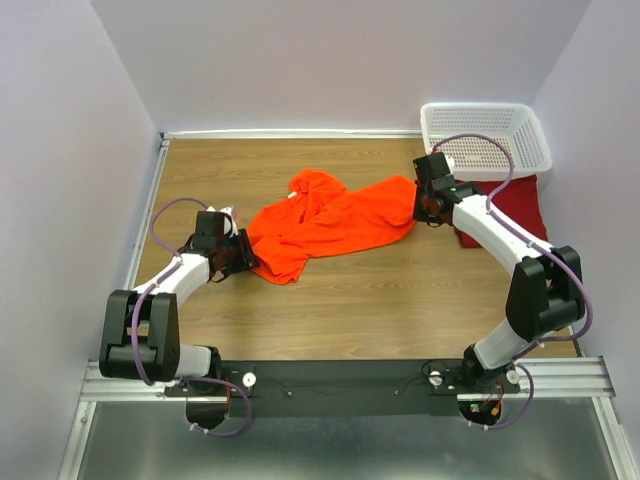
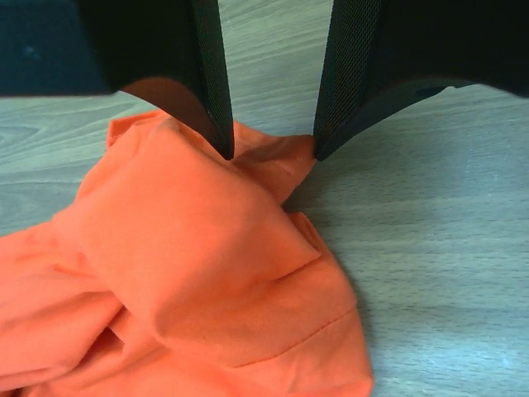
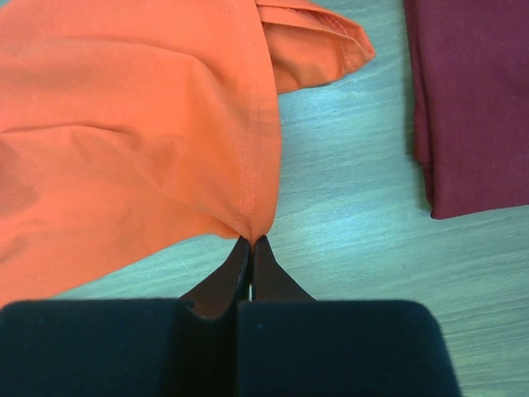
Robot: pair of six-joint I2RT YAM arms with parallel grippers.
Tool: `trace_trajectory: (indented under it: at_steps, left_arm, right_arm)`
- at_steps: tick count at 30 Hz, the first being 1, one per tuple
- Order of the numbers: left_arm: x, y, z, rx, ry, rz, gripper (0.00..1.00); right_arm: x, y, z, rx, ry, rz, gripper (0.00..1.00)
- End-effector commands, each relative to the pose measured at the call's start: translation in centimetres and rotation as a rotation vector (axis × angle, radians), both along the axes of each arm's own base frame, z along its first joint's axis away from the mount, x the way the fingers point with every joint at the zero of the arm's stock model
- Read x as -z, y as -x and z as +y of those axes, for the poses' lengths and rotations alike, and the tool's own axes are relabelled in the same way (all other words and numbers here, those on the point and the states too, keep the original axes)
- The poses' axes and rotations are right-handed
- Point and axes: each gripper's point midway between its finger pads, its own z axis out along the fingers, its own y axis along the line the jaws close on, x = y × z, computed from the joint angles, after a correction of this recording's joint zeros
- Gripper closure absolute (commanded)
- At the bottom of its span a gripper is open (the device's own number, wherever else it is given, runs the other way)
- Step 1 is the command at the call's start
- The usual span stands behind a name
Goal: Fold and stack the t-shirts
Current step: Flatten the tshirt out
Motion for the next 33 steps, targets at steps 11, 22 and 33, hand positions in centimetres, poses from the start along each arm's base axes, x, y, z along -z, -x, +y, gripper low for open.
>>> trace_trajectory:
  at_steps: [11,22,33]
  left_arm:
    - [-1.4,-2.3,1.3,-0.023,-0.086,-0.065,0.43]
    - [-0.3,-2.2,0.0,0.05,-0.034,-0.036,0.53]
    - [0.1,-2.1,0.0,0.046,-0.036,-0.026,0.78]
  right_arm:
    - [0.5,0.0,0.3,-0.008,-0.013,0.013,0.99]
    - [0.6,-0.1,0.3,-0.021,-0.002,0.014,0.99]
    - [0.4,-0.5,0.6,-0.035,0.002,0.011,0.99]
